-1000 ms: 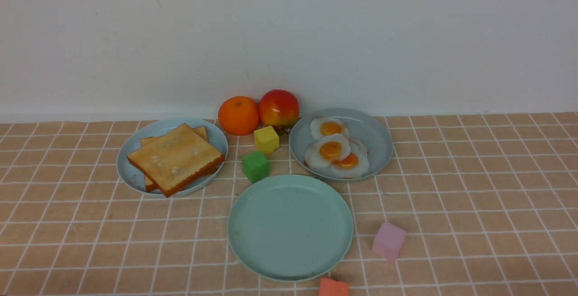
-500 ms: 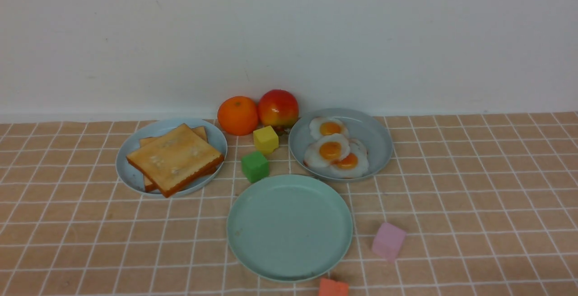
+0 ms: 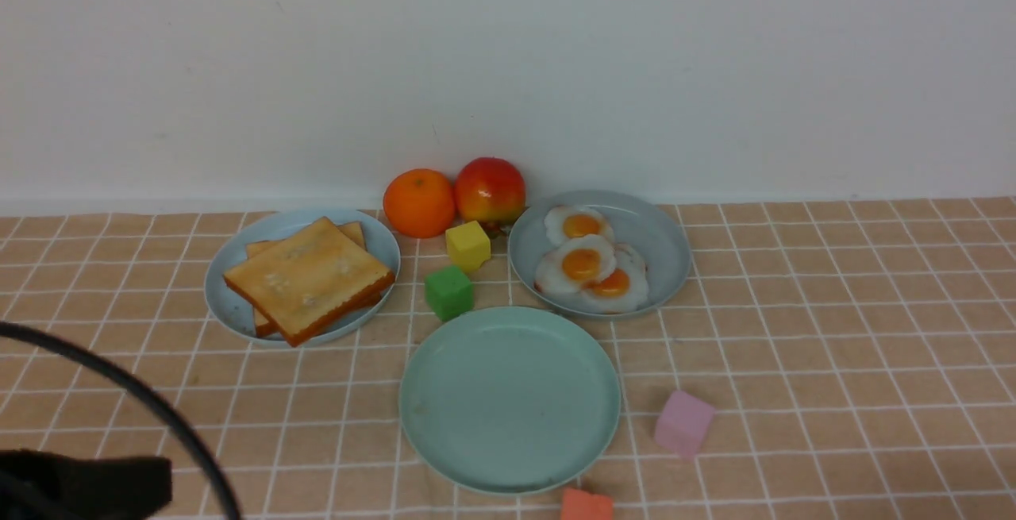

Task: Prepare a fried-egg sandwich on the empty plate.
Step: Use the left arm to grab a slice of bread

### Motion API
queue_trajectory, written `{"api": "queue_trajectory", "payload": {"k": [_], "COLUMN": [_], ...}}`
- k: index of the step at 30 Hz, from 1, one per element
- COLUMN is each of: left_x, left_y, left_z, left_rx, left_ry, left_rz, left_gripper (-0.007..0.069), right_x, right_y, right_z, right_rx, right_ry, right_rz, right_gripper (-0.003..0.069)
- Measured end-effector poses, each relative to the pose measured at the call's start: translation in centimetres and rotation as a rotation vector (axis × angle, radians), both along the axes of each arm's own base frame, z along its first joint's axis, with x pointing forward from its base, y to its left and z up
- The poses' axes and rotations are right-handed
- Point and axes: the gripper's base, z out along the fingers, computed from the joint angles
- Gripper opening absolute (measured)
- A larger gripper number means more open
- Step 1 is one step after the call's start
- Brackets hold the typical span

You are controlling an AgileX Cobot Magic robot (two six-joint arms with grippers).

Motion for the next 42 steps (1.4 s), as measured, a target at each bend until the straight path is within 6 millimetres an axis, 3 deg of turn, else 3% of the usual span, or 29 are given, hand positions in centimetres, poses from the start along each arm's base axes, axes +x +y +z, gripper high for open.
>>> {"api": "queue_trajectory", "payload": {"k": [4,8,15,17,21,27,29,33,37,42], "left_x": [2.5,5.3,12.9,14.5,20.1,24.4,25.7,27.2,28.1,28.7], "left_y": [-0.9,-1.6,-3.2,-3.5,-4.2,-4.9,-5.1,-5.5,-5.6,-5.7], "left_z": [-0.7,-0.9,-1.3,-1.6,-3.1,-4.8,-5.8,-8.0,-10.2,-11.9], "left_rx": [0.084,0.109,0.244,0.274,0.431,0.567,0.600,0.624,0.671,0.720], "left_ry": [0.113,0.155,0.174,0.169,0.101,0.034,0.024,0.020,0.016,0.006], "left_rz": [-0.056,-0.054,-0.099,-0.105,-0.157,-0.220,-0.238,-0.257,-0.293,-0.333], "left_gripper": [-0.0013,-0.0013,-0.0013,-0.0013,0.0001,0.0155,0.0271,0.0397,0.0449,0.0447], "right_x": [0.1,-0.3,-0.9,-0.9,0.0,0.2,0.2,0.1,0.0,0.0], "right_y": [-0.2,0.4,1.9,2.0,2.1,2.2,2.3,2.7,3.0,3.1], "right_z": [1.2,2.5,11.3,12.8,16.6,17.3,17.2,17.3,17.4,17.5], "right_rx": [0.127,0.188,-0.135,-0.195,-0.331,-0.338,-0.332,-0.297,-0.268,-0.255], "right_ry": [-0.118,-0.044,0.311,0.360,0.475,0.488,0.490,0.486,0.478,0.476], "right_rz": [-0.030,0.030,0.287,0.316,0.388,0.409,0.419,0.448,0.475,0.485], "right_gripper": [0.0239,0.0227,0.0081,0.0062,0.0035,0.0035,0.0038,0.0042,0.0043,0.0043]}}
